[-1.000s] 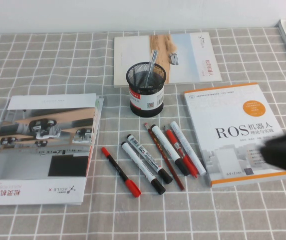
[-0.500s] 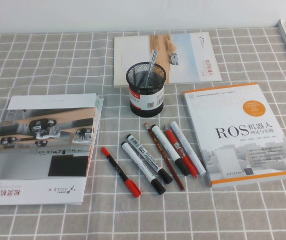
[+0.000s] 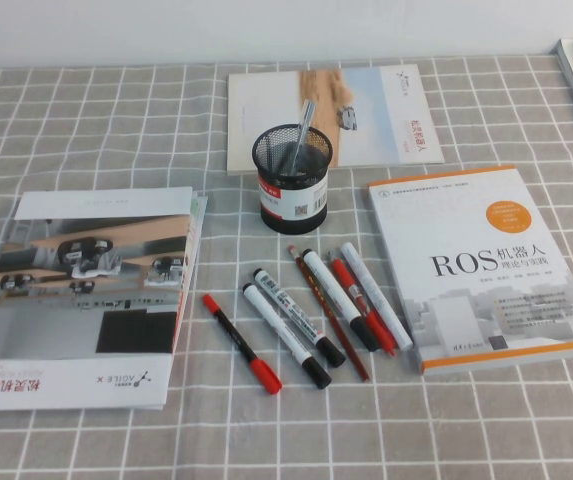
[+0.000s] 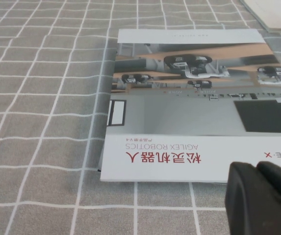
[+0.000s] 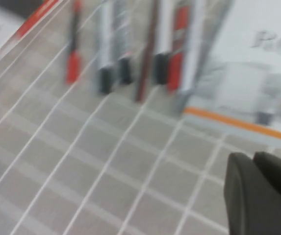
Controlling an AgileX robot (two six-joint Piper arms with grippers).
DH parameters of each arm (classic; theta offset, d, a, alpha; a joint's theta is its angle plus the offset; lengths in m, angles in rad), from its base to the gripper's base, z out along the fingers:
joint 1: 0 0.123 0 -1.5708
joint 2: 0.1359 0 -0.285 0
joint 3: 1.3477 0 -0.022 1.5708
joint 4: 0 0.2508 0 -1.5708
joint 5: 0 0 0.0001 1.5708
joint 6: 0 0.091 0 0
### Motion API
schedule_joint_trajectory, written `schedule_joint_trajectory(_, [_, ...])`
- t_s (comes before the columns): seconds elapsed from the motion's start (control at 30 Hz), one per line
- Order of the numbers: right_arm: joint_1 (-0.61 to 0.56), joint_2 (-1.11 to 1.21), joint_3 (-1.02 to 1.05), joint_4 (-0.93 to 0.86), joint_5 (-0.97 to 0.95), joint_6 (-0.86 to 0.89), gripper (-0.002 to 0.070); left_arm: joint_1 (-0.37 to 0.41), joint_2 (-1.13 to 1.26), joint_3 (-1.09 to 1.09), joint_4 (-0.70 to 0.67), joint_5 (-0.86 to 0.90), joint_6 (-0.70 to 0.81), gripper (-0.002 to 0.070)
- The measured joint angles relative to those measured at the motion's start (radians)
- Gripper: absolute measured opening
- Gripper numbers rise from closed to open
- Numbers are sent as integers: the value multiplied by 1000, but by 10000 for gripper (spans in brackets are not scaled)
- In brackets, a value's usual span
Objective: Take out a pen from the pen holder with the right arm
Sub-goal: 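Take a marker out of the pen holder and lay it on the table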
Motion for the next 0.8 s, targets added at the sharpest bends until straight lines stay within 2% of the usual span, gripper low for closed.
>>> schedule_joint_trajectory(0.23, [-414, -159, 246, 44, -299, 9, -12, 0, 0, 0, 0, 0, 0, -5])
schedule_joint_trajectory(0.37, [-569, -289, 403, 47, -457, -11, -12, 0, 0, 0, 0, 0, 0, -5])
schedule_joint_trajectory(0.53, [-646, -449, 472, 47, -466, -13, -12, 0, 0, 0, 0, 0, 0, -5])
schedule_joint_trajectory(0.8, [-654, -617, 476, 53, -258, -13, -12, 0, 0, 0, 0, 0, 0, -5])
